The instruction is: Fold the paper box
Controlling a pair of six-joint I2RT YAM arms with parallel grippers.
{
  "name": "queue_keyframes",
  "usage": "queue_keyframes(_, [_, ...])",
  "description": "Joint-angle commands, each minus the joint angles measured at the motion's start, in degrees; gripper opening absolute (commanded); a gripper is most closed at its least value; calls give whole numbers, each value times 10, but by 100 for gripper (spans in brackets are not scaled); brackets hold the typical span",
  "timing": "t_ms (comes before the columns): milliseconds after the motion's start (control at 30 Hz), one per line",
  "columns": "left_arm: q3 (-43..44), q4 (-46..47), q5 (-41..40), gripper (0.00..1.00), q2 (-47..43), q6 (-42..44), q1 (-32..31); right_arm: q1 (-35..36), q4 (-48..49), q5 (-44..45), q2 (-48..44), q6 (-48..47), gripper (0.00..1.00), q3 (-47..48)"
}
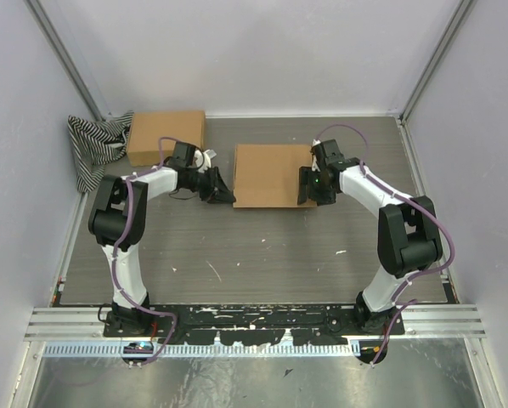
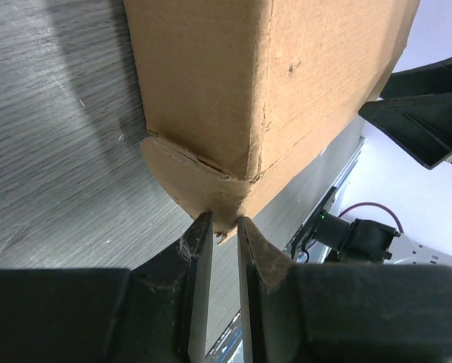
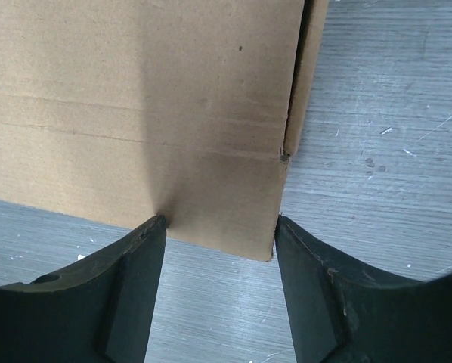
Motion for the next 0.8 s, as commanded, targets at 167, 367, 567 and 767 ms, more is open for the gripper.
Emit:
queue_keyframes(167, [10,10,7,26,2,-6,-1,3,52,34,10,8,64,-8])
queue_keyframes(367, [6,21,-20,26,1,-5,-1,3,92,61,23,19,64,-32])
queue_keyframes(567, [0,26,-17,34,-16,-7,-8,3,116,8,-18,14,65,-50])
queue_keyframes(767, [-10,-26,-139,64,-85,36,-8,3,99,11,-63,5,75,-46])
